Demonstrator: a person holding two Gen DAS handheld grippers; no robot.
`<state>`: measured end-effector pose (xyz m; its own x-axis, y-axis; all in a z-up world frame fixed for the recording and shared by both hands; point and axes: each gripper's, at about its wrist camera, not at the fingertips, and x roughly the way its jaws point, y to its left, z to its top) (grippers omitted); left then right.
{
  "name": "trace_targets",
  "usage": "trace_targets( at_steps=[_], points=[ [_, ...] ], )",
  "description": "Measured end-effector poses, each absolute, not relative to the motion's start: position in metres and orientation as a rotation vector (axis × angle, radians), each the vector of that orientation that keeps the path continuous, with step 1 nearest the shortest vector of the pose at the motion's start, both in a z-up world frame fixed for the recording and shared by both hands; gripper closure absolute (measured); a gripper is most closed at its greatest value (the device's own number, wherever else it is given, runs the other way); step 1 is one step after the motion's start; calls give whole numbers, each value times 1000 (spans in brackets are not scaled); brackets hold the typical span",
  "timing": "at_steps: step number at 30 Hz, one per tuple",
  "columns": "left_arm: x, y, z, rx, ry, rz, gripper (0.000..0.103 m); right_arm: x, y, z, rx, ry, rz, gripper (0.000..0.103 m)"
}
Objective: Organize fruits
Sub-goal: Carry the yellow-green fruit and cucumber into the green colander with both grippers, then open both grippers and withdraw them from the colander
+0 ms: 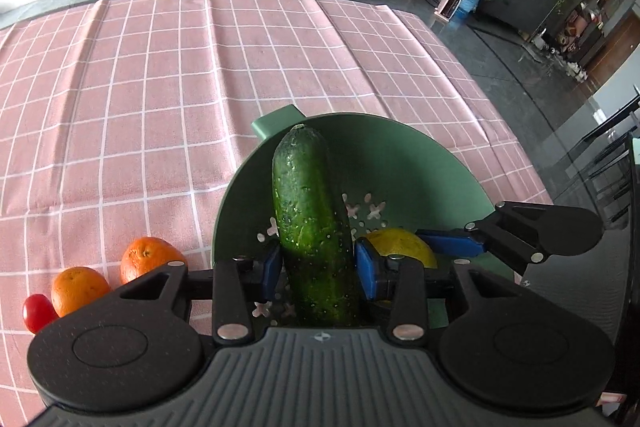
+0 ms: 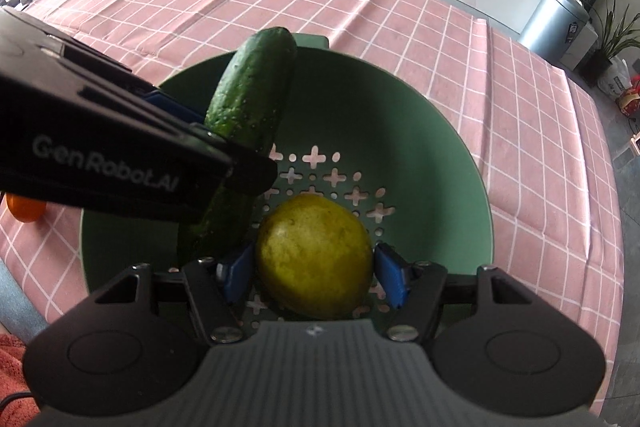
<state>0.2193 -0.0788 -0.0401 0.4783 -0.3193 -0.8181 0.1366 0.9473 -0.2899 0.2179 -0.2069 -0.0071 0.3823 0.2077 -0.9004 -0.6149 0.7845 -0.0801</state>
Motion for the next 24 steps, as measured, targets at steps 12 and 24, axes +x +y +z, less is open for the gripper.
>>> trace_targets(
  at_steps=[12, 24],
  points=[
    [198, -69, -19, -161, 998, -298, 42, 199, -207, 15, -480, 972, 483, 31],
    [128, -29, 30, -13, 869, -320, 40, 118, -189, 51, -238, 785, 430, 31]
  ],
)
